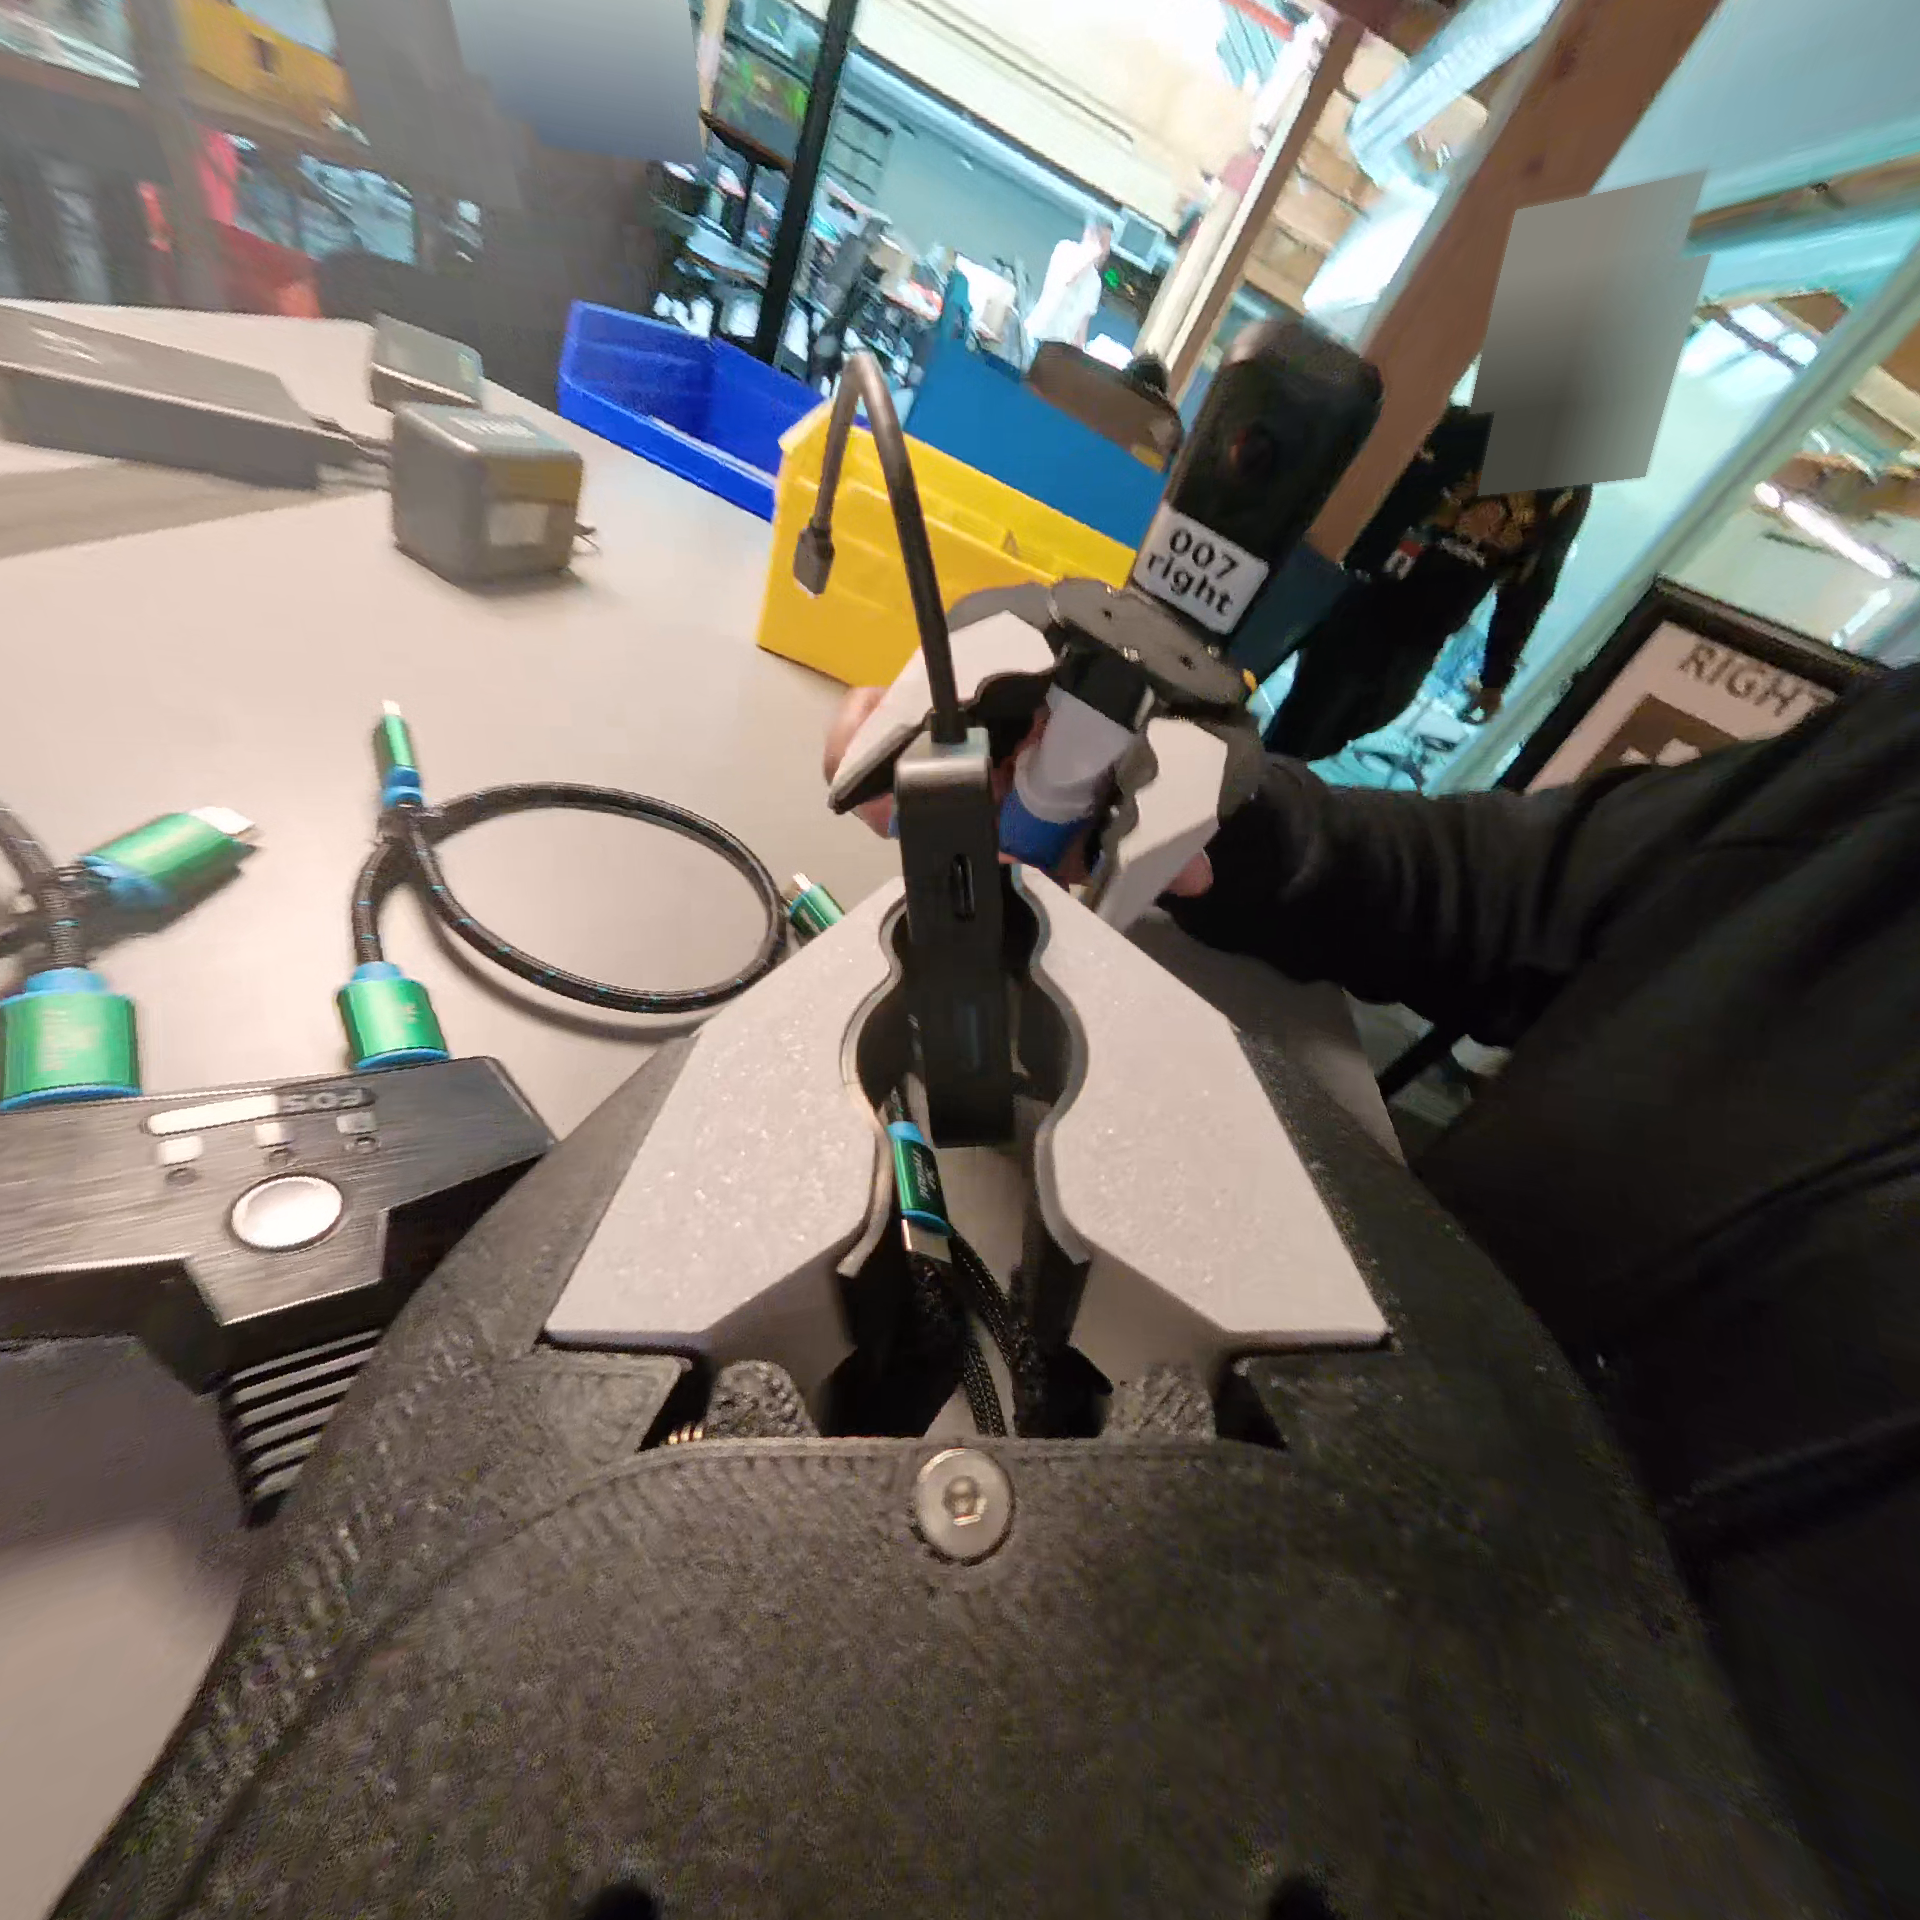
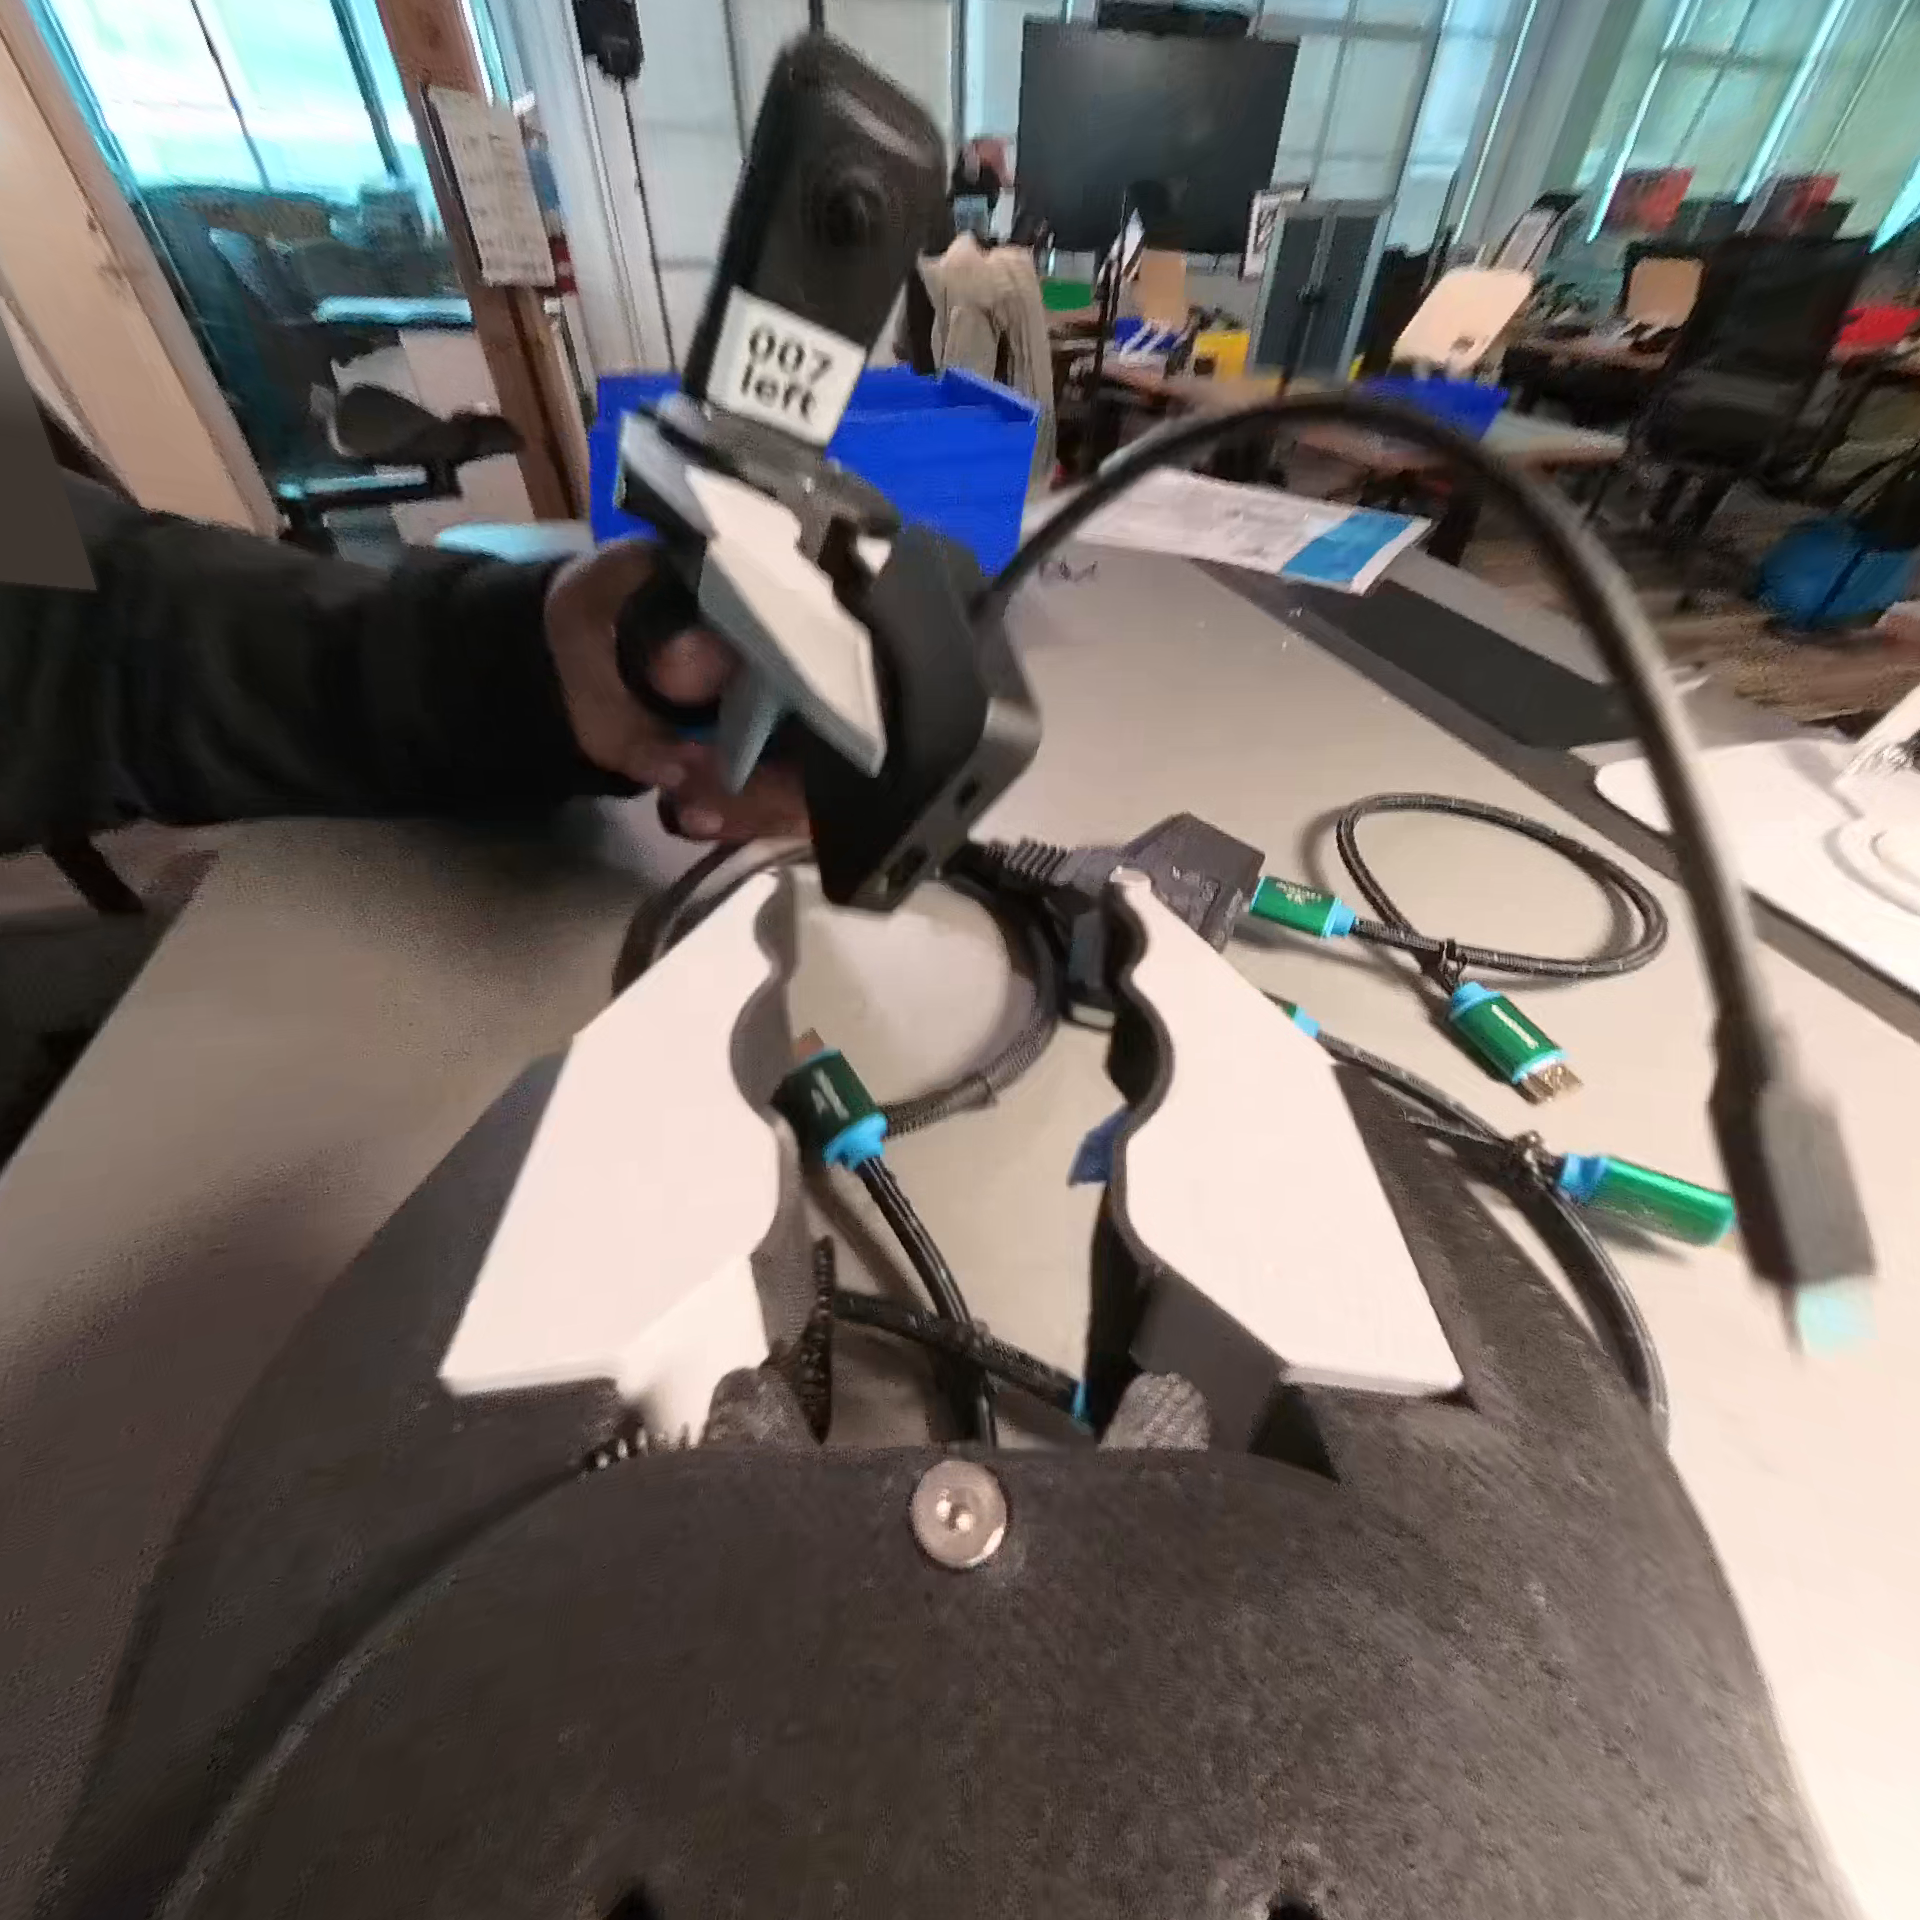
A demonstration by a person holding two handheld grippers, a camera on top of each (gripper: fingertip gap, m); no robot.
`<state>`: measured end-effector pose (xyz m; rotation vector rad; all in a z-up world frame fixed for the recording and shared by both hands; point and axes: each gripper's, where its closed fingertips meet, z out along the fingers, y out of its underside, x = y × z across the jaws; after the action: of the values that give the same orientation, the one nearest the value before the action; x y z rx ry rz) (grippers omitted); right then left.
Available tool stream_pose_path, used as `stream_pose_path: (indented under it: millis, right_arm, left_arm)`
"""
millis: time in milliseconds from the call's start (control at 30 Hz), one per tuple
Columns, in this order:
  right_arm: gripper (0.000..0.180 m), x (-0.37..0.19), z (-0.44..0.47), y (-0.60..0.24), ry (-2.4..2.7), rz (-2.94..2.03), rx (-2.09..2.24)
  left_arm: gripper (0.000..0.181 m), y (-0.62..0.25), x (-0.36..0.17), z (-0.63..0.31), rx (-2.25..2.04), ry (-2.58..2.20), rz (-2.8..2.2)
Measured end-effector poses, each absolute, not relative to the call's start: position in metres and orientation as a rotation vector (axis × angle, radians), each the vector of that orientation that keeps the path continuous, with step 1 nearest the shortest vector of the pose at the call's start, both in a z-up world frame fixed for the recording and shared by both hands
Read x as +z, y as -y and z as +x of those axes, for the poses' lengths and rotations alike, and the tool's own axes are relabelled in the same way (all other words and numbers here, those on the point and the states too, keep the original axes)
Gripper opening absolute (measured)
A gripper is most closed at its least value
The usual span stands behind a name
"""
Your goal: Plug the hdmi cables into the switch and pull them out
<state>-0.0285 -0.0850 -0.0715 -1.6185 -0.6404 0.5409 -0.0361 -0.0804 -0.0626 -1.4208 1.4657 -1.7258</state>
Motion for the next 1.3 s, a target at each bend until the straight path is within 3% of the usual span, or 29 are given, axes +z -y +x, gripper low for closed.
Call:
stream_pose_path:
  millis: [167,200,567,733,1033,1167,1300]
  right_arm:
    - [0.027,-0.063,-0.043,0.092,0.613,-1.559,0.663]
    - [0.017,-0.062,-0.038,0.090,0.588,-1.568,0.666]
    - [0.023,-0.049,-0.019,0.082,0.419,-1.582,0.701]
    - [0.014,-0.048,0.009,0.083,0.397,-1.745,0.490]
    - [0.014,-0.003,0.220,0.165,0.062,-2.139,-0.060]
    - [0.013,-0.038,0.305,0.199,-0.238,-2.292,0.149]
    - [0.014,-0.084,0.331,0.218,-0.368,-2.420,0.314]
  left_arm:
    - [0.014,0.100,-0.073,-0.039,-1.776,-1.601,-1.401]
    - [0.022,0.095,-0.074,-0.039,-1.771,-1.584,-1.424]
    - [0.015,0.084,-0.055,-0.033,-1.860,-1.377,-1.395]
    - [0.031,0.064,-0.073,-0.027,-1.758,-1.325,-1.525]
    - [0.027,0.059,-0.066,-0.031,-1.670,-1.324,-1.497]
    - [0.025,0.063,-0.063,-0.030,-1.663,-1.331,-1.478]
    - [0.023,0.067,-0.063,-0.030,-1.657,-1.341,-1.469]
